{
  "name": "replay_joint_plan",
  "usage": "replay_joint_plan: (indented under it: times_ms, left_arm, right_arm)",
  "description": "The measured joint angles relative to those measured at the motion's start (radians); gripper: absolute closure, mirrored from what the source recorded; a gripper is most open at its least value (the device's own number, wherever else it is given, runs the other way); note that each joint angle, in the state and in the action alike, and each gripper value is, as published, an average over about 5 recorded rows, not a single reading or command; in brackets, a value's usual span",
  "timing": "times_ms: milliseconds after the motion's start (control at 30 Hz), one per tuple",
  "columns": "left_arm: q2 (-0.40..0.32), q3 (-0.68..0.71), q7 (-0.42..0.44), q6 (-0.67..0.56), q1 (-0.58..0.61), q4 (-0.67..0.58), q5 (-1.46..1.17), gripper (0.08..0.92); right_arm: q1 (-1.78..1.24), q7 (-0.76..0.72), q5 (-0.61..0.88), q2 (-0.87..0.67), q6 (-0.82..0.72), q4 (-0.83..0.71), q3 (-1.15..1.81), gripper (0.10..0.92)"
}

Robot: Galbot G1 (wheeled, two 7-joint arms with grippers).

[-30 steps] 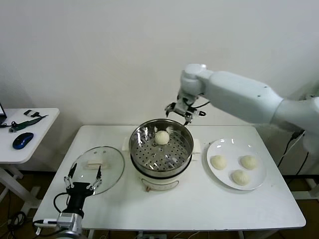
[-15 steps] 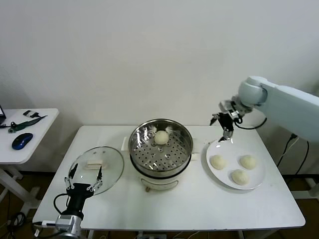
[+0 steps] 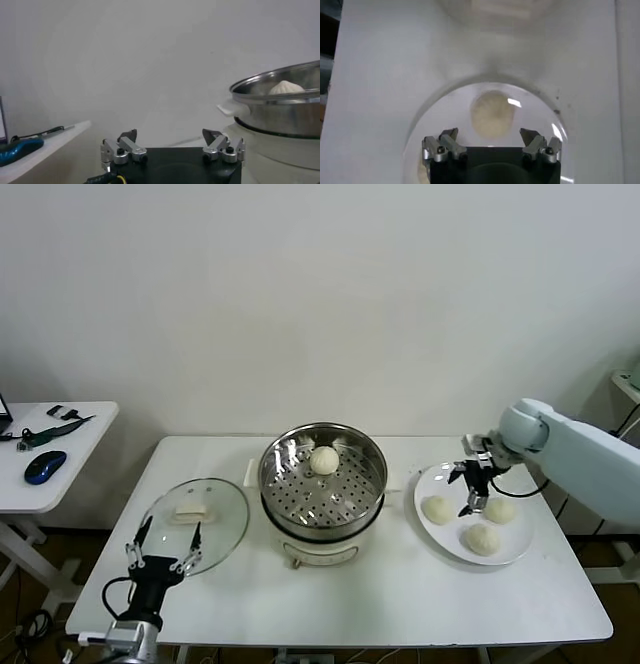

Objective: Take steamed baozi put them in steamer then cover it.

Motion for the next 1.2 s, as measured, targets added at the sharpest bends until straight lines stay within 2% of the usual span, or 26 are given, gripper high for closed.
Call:
replay_joint_plan:
  times_ms: [433,867,1200]
  left_arm:
    - [-0.004,-0.003,0.000,-0.003,0.002,0.013,0.006,0.177]
    - [-0.004,-0.004,0.000,-0.009,-0.002,0.032,0.010,0.177]
    - [-0.005,0.001,-0.002,-0.007,-0.004,0.037,0.011,0.177]
  right_arm:
    - [-0.072,0.000,-0.071,0.107,0.030,-0.155,0.088,0.203]
    - [-0.094,-0.018,-0.102,0.182,0.050,-0.241,0.107,0.204]
    - [-0.094,-0.030,-0.111,0.210,0.057,-0.269,0.107,0.296]
